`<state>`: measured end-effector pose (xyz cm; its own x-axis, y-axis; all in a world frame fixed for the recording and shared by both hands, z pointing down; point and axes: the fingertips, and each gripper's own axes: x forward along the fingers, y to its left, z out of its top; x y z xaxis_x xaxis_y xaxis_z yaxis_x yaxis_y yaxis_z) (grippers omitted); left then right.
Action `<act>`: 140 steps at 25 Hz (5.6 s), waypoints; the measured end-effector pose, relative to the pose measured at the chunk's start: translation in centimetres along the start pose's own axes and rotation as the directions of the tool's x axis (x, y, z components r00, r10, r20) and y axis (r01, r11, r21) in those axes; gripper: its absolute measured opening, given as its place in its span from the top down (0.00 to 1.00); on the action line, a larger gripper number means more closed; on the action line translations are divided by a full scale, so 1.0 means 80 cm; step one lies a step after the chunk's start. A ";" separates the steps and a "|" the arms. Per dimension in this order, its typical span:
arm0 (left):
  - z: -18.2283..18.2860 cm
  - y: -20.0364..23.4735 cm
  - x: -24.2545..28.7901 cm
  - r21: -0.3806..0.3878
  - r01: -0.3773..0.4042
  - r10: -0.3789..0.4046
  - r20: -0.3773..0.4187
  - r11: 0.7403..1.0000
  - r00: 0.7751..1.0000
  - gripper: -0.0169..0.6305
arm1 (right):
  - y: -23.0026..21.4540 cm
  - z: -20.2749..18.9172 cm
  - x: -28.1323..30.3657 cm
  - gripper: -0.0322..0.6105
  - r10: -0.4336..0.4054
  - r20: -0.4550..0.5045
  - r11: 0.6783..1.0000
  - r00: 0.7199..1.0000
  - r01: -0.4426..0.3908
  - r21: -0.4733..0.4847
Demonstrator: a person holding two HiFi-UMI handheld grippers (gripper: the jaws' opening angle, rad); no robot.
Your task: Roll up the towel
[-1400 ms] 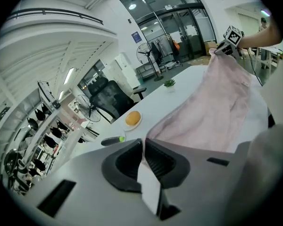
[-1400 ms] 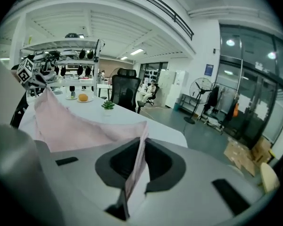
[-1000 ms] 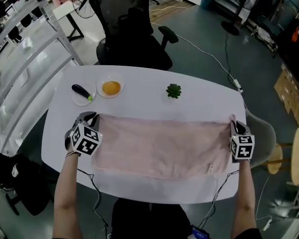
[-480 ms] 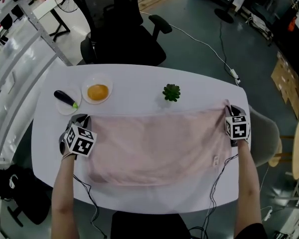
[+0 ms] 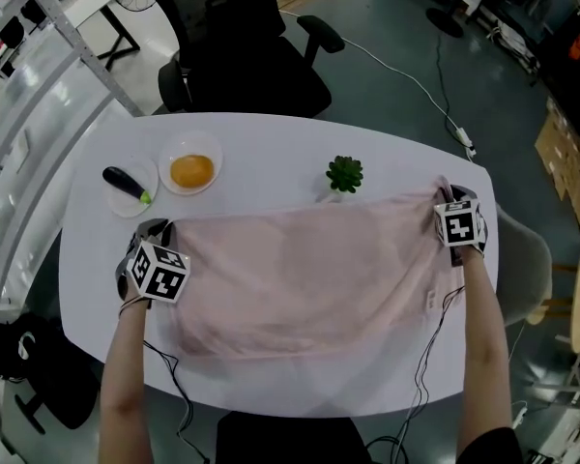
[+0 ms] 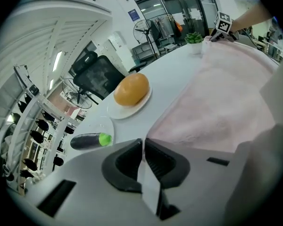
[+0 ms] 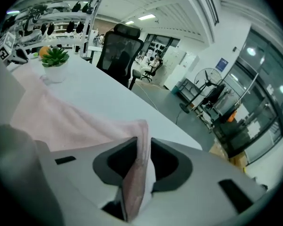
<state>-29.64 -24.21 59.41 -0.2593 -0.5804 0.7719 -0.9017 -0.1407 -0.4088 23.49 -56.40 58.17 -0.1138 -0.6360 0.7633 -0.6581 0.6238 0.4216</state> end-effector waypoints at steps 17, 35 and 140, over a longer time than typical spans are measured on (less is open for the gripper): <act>-0.041 -0.030 -0.127 -0.273 0.032 -0.029 0.013 0.961 0.999 0.51 | -0.042 -0.057 -0.124 0.47 0.101 0.141 0.979 0.985 -0.124 0.164; -0.180 -0.156 -0.226 -0.788 0.016 -0.035 -0.007 0.616 0.999 0.52 | 0.031 -0.230 -0.243 0.51 0.152 0.194 0.891 0.969 -0.219 0.397; -0.125 -0.153 -0.181 0.920 0.371 -0.755 -0.153 0.126 0.638 0.55 | 0.767 -0.003 -0.390 0.74 0.628 0.083 0.772 0.774 -0.605 -0.196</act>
<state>-18.27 -6.07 58.10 0.4623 -0.1409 0.8755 0.1083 -0.9709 -0.2134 -13.17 1.80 60.35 -0.5631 -0.1382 0.8148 -0.2927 0.9553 -0.0403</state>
